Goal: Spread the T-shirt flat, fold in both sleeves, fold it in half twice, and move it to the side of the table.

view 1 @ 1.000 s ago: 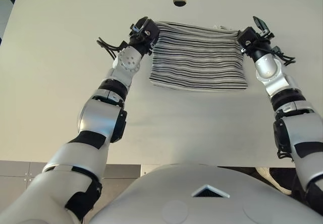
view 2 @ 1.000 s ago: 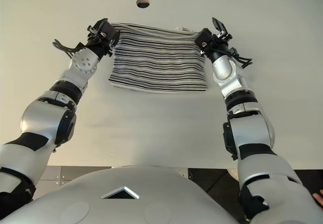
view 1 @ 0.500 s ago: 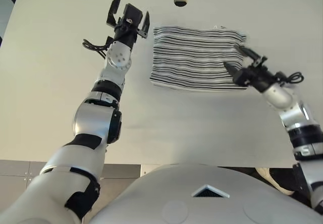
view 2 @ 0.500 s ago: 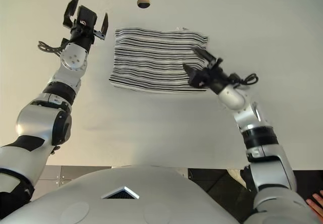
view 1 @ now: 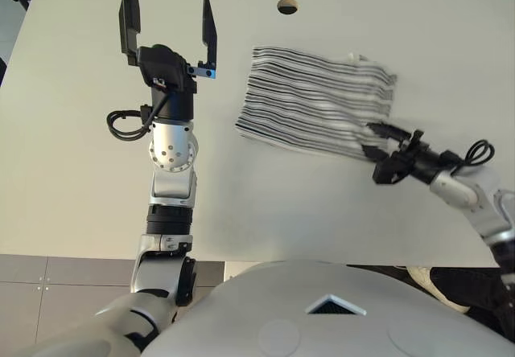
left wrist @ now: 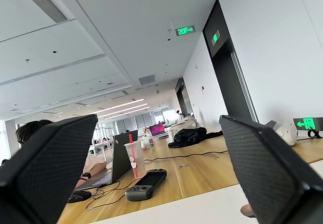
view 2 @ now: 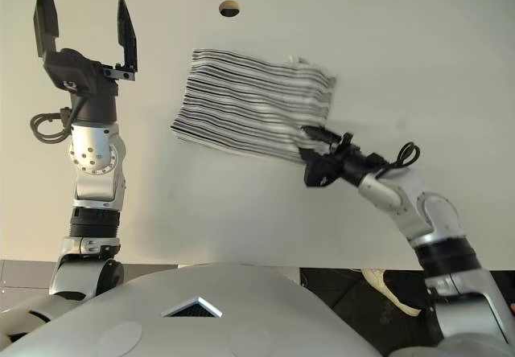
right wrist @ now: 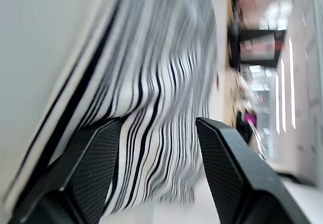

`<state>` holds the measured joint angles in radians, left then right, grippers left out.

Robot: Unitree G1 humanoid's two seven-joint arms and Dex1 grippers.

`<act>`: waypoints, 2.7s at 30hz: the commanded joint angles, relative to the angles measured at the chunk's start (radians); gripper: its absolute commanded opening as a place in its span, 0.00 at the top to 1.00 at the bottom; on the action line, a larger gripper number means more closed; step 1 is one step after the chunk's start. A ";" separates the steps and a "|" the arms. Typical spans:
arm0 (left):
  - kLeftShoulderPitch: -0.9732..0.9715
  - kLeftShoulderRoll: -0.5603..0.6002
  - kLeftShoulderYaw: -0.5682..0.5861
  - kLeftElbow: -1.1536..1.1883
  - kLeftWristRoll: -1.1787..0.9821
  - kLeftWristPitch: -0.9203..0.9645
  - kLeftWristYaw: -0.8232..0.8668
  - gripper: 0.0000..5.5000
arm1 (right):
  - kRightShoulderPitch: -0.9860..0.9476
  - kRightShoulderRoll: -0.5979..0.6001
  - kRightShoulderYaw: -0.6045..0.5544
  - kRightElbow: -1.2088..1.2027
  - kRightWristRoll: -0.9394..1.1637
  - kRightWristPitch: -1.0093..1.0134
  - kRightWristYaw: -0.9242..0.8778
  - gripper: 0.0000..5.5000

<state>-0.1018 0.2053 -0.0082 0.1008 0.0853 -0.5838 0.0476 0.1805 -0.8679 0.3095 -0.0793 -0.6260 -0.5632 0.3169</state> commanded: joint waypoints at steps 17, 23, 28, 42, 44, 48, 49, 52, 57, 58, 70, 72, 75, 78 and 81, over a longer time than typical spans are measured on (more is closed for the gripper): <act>-0.029 -0.026 0.024 0.123 -0.006 -0.032 -0.033 0.19 | -0.085 0.217 0.126 -0.390 0.215 0.009 0.214 0.50; -0.038 -0.057 0.005 0.142 -0.011 -0.048 -0.037 0.19 | -0.386 0.383 0.162 0.020 0.100 0.069 0.140 0.50; -0.050 -0.085 -0.007 0.191 -0.007 -0.069 -0.033 0.19 | -0.600 0.534 0.255 0.567 -0.080 0.093 -0.073 0.50; -0.070 -0.029 0.040 0.234 0.013 -0.090 -0.036 0.19 | -0.524 0.397 0.184 0.711 -0.074 0.096 -0.366 0.50; -0.079 -0.016 0.046 0.246 0.015 -0.093 -0.037 0.19 | -0.550 0.412 0.179 0.732 -0.080 0.118 -0.388 0.50; -0.076 0.045 0.033 0.265 0.081 -0.118 -0.052 0.19 | -0.559 0.402 0.137 0.681 -0.073 0.127 -0.457 0.50; -0.067 0.076 0.027 0.263 0.122 -0.133 -0.055 0.19 | -0.541 0.393 0.104 0.619 -0.048 0.098 -0.486 0.50; -0.028 0.176 0.010 0.217 0.226 -0.197 -0.083 0.19 | -0.434 0.355 -0.016 0.386 0.105 -0.024 -0.493 0.50; 0.009 0.238 -0.011 0.178 0.301 -0.242 -0.085 0.18 | -0.252 0.225 -0.079 0.169 0.279 -0.052 -0.275 0.37; 0.012 0.248 -0.029 0.181 0.327 -0.253 -0.089 0.18 | -0.217 0.193 -0.097 0.141 0.292 -0.057 -0.241 0.34; 0.012 0.474 -0.222 0.217 0.507 -0.325 -0.283 0.18 | 0.087 -0.035 -0.234 0.059 0.162 -0.083 -0.062 0.12; 0.032 0.539 -0.240 0.205 0.493 -0.331 -0.347 0.25 | 0.123 -0.060 -0.265 0.040 0.137 -0.063 -0.043 0.11; 0.096 0.606 -0.267 0.115 0.446 -0.310 -0.448 0.29 | 0.197 -0.096 -0.289 -0.016 0.111 -0.052 0.001 0.11; 0.144 0.671 -0.281 0.042 0.404 -0.292 -0.539 0.29 | 0.284 -0.126 -0.316 -0.076 0.086 -0.048 0.040 0.11; 0.178 0.709 -0.315 0.004 0.387 -0.276 -0.622 0.29 | 0.347 -0.139 -0.348 -0.124 0.082 -0.043 0.072 0.11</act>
<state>0.0478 0.8842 -0.2897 0.1241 0.4727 -0.8752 -0.5138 0.4970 -0.9818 -0.0195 -0.1780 -0.5283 -0.6129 0.3579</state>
